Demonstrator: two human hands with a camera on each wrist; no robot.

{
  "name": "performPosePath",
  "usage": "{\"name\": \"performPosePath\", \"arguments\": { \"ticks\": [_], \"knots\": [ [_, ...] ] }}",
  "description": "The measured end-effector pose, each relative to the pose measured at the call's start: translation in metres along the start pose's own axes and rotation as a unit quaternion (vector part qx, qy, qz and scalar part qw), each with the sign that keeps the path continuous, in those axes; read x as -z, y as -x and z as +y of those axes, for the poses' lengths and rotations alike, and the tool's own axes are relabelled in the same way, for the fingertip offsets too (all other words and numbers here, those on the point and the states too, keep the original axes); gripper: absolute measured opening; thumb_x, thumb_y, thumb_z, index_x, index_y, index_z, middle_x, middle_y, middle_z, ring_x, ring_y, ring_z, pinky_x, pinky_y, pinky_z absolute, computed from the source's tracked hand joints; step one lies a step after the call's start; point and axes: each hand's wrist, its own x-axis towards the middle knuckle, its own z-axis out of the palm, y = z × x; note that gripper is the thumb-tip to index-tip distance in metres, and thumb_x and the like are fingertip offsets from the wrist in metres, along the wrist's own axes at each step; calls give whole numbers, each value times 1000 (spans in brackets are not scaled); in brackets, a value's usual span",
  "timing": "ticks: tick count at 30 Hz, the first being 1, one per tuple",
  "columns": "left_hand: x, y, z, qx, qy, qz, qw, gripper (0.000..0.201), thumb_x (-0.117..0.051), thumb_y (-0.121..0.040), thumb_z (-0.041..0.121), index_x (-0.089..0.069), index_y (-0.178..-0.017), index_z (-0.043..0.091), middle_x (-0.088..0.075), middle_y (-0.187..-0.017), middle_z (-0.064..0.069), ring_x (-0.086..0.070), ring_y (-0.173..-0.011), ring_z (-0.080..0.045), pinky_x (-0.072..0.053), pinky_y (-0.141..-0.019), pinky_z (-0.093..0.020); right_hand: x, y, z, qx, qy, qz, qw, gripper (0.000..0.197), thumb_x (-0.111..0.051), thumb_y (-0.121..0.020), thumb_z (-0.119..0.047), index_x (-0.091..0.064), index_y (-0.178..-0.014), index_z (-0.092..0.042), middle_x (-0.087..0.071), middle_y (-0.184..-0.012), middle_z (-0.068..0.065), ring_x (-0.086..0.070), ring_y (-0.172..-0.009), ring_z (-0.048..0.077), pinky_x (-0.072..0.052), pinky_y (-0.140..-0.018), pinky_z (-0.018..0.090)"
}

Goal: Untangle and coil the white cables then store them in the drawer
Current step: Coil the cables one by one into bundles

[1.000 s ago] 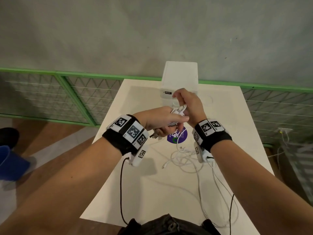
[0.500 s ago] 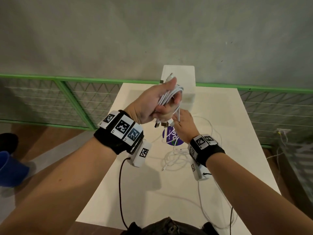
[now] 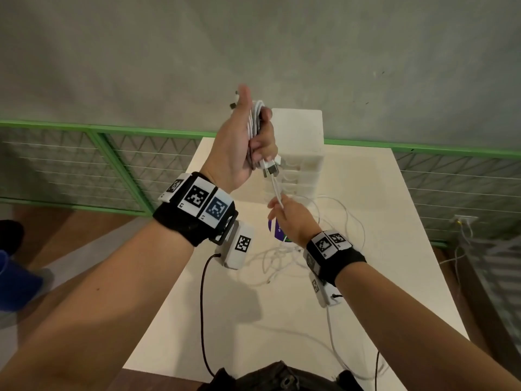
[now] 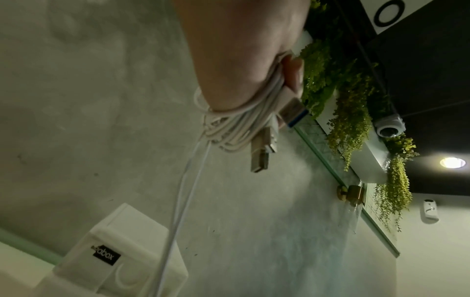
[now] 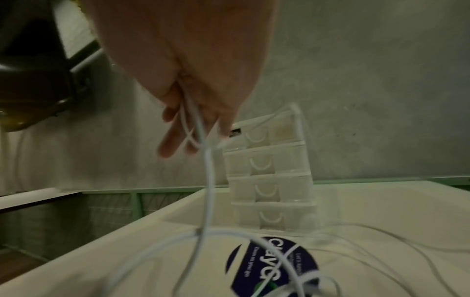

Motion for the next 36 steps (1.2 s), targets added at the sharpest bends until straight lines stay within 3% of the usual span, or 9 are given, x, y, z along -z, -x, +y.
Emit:
{"name": "performPosePath", "arguments": {
  "ticks": [2,9,13,16,18,20,22,27,36],
  "knots": [
    [1,-2,-3,-10,11,43,999,48,-25,-99,49,-43,-71,13,-29,-40,5,-26,-33,-9,-25,-43,-23,-5,9,-8,-3,-29,-61,998,21,-32,-98,-17,-49,-109,-14,-68,-86,7,-53,-68,11,-42,-74,31],
    [23,-18,-22,-158,-123,164,966,33,-43,-99,25,-40,-67,17,-44,-50,4,-41,-42,-13,-34,-47,-27,-14,26,-22,61,52,-157,984,14,-37,-98,-12,-48,-105,-8,-62,-84,18,-58,-74,34,-45,-71,42],
    [56,-16,-42,-196,-464,149,851,23,-47,-95,32,-52,-80,16,-50,-62,-5,-49,-55,-18,-39,-59,-32,-9,28,-27,107,41,-125,986,11,-38,-96,-8,-46,-98,-14,-49,-71,-13,-44,-63,14,-34,-68,27],
    [71,-5,-50,-21,-696,27,717,35,-43,-97,38,-58,-95,6,-57,-79,-4,-56,-75,-18,-42,-75,-26,7,28,-30,103,5,-79,991,15,-39,-94,-7,-50,-104,-11,-52,-79,-12,-46,-73,16,-38,-70,28],
    [69,4,-51,87,-738,-39,668,40,-41,-97,43,-50,-76,10,-50,-63,-1,-48,-55,-13,-44,-60,-27,20,23,-30,93,17,-47,994,16,-40,-95,-11,-52,-105,-15,-61,-86,-4,-52,-73,24,-44,-69,32],
    [73,10,-59,202,-648,-58,732,42,-40,-95,48,-40,-70,14,-42,-50,1,-39,-37,-10,-34,-41,-23,34,16,-25,85,54,-19,995,21,-42,-92,-7,-52,-109,-14,-68,-99,12,-60,-83,32,-48,-74,38],
    [71,15,-66,292,-520,-55,801,49,-39,-91,57,-42,-72,12,-38,-42,2,-30,-32,-11,-25,-39,-19,45,8,-17,76,62,-1,995,25,-44,-89,0,-51,-112,-9,-67,-107,13,-62,-94,30,-48,-81,37],
    [57,19,-67,340,-483,-126,797,40,-58,-90,41,-45,-67,11,-35,-36,4,-27,-30,-10,-23,-36,-16,59,-7,-1,106,98,7,990,27,-46,-83,8,-55,-104,-5,-67,-103,11,-65,-94,22,-46,-77,26],
    [49,15,-40,278,-267,-194,902,52,-36,-92,53,-47,-64,11,-27,-36,4,-20,-29,-8,-21,-38,-15,33,1,35,118,225,22,967,25,-46,-96,-23,-57,-101,-2,-65,-84,19,-58,-78,37,-39,-74,37]
  ]
}}
